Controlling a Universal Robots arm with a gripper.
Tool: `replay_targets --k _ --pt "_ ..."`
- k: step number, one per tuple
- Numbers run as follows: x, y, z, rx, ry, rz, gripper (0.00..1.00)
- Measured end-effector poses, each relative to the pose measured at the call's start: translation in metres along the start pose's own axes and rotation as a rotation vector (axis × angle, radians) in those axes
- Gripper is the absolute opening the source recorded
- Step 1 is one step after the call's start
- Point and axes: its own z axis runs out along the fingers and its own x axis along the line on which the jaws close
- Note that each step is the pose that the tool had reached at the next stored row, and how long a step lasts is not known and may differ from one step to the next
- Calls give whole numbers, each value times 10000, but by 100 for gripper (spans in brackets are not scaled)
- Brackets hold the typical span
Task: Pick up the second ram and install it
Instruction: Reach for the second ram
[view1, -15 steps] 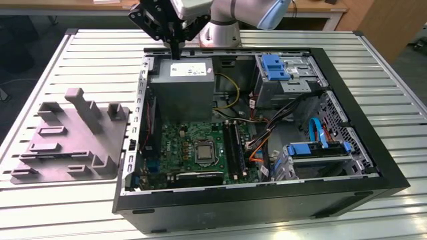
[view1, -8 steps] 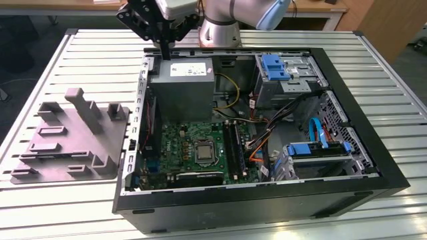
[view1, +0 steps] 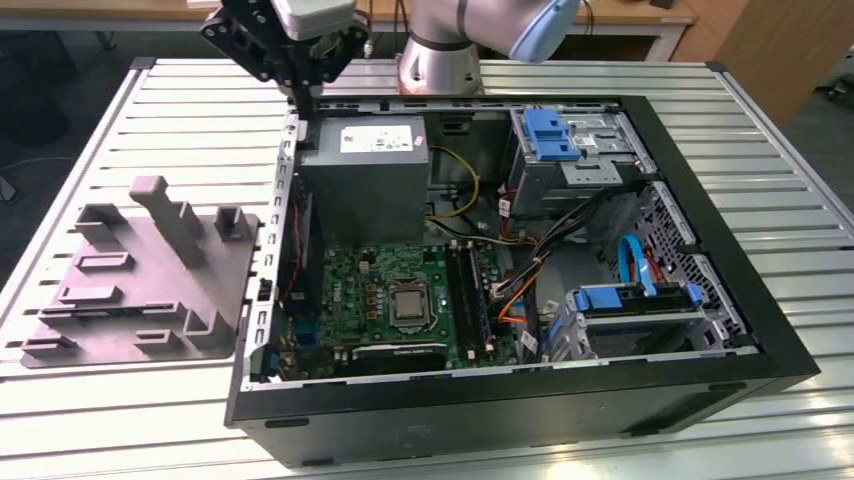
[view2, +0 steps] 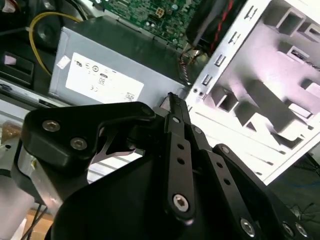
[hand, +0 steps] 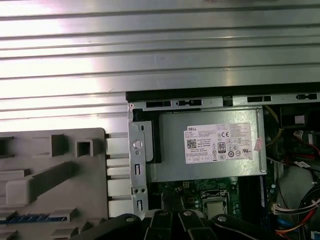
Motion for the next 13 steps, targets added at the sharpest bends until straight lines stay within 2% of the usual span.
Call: replay_targets --k 13 --pt "424 -32 -8 -1 -1 1 10"
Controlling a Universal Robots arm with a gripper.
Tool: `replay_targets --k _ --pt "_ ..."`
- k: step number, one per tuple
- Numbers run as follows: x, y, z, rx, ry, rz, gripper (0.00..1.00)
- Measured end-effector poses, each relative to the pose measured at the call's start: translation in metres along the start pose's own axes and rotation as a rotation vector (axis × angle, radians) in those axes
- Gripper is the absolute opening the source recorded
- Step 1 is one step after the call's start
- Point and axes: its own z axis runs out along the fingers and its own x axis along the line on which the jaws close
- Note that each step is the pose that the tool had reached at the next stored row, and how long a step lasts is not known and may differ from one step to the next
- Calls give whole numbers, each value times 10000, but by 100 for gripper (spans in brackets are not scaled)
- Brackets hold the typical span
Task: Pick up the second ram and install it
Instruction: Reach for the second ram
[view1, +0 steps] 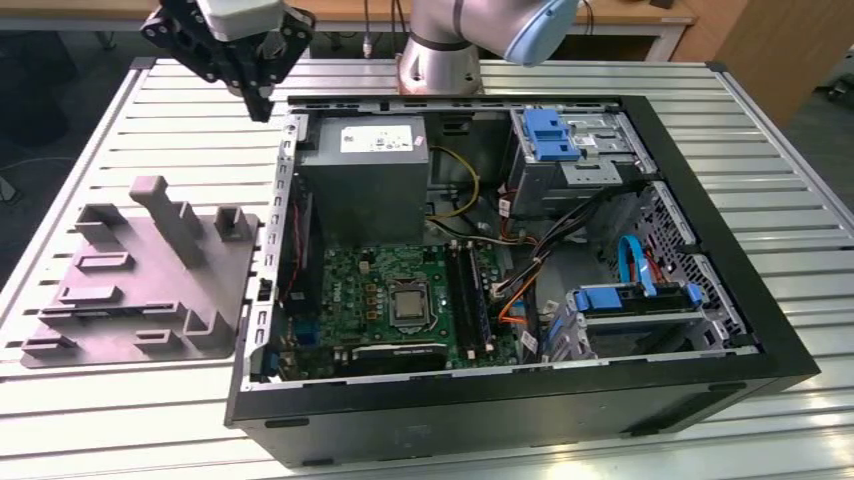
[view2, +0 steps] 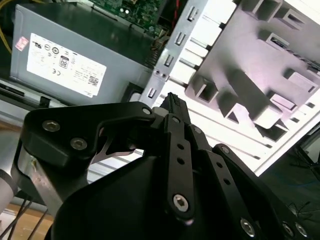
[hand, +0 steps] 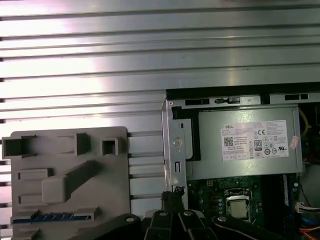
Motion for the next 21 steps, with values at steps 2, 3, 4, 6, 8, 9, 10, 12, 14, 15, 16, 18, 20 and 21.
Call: replay_targets --k 2,3,4,6,8,9,10,12,14,15,16,18,20,21 --pt "56 -4 -2 1 1 -2 10" --pt "85 -7 -2 1 1 -2 10" --pt "115 -9 -2 0 0 -2 10" --pt "170 -13 -3 0 0 0 10" --pt "223 -17 -4 0 0 -2 10" --pt "251 -19 -4 0 0 -2 10" --pt "273 -21 -5 1 1 -2 10" --pt "320 -25 -6 1 1 -3 10" --pt "369 -28 -6 0 1 -1 10" --pt "396 -30 -6 0 0 -1 10" --pt "423 -32 -7 1 1 -1 10" --pt "480 -37 -6 0 0 -2 10" --pt "545 -42 -6 1 1 -3 10" --pt "574 -44 -6 1 0 -2 10"
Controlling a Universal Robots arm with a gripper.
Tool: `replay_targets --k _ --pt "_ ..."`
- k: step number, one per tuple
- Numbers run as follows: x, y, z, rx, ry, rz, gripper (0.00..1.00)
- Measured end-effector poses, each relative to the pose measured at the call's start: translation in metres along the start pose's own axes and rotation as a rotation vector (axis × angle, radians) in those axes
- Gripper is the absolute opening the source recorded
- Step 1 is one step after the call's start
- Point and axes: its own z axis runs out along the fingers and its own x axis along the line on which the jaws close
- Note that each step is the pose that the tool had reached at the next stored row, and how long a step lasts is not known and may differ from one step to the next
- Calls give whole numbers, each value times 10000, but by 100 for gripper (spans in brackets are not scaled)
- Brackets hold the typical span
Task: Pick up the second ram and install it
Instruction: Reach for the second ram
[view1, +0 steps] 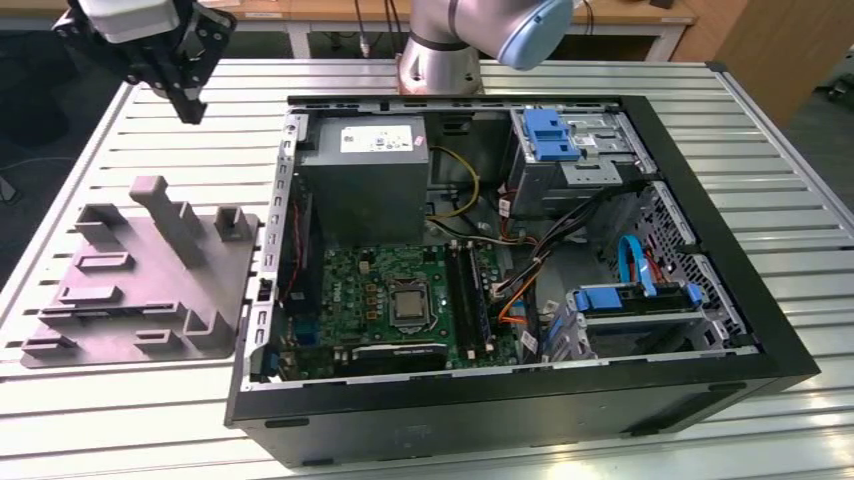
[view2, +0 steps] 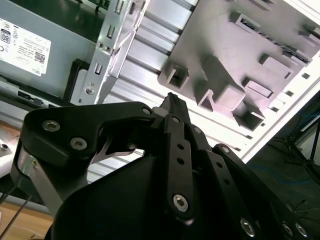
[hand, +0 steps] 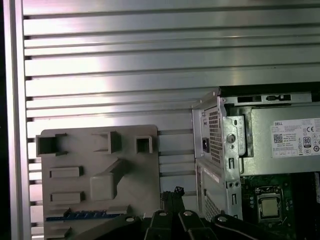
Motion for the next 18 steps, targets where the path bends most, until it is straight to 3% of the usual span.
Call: replay_targets --k 7,18 --pt "166 -17 13 0 1 0 10" --pt "335 -125 48 0 0 0 10"
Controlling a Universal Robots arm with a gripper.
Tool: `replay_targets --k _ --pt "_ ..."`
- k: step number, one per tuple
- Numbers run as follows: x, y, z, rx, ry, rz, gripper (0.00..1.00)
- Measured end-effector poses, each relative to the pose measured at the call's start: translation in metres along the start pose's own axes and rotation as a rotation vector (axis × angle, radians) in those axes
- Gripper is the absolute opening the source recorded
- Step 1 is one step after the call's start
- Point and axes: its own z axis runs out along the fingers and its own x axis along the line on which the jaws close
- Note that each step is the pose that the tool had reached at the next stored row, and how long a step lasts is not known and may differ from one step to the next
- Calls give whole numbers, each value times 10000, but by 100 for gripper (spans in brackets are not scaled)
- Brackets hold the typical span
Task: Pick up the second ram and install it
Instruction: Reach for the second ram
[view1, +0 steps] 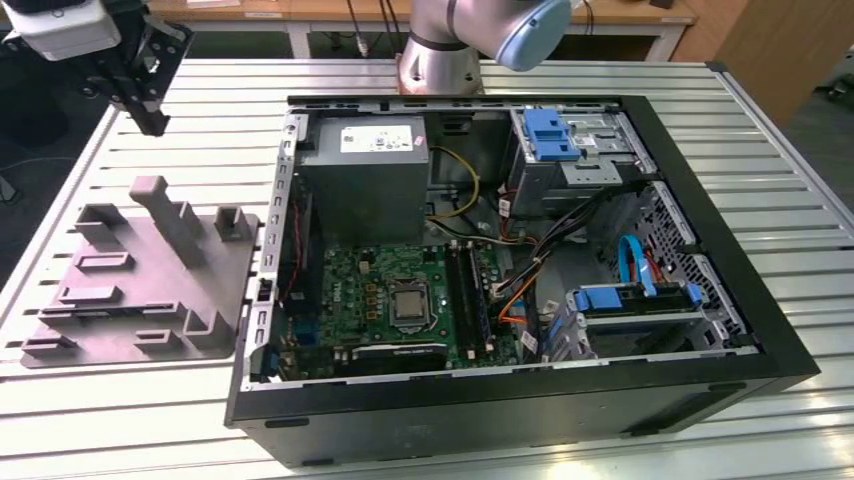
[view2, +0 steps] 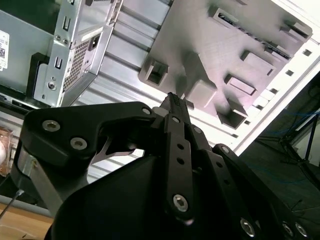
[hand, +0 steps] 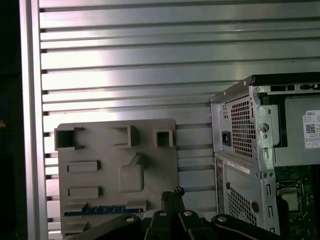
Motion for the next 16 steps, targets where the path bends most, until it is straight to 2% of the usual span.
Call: replay_targets --k 16 --pt "266 -156 78 -1 0 1 10"
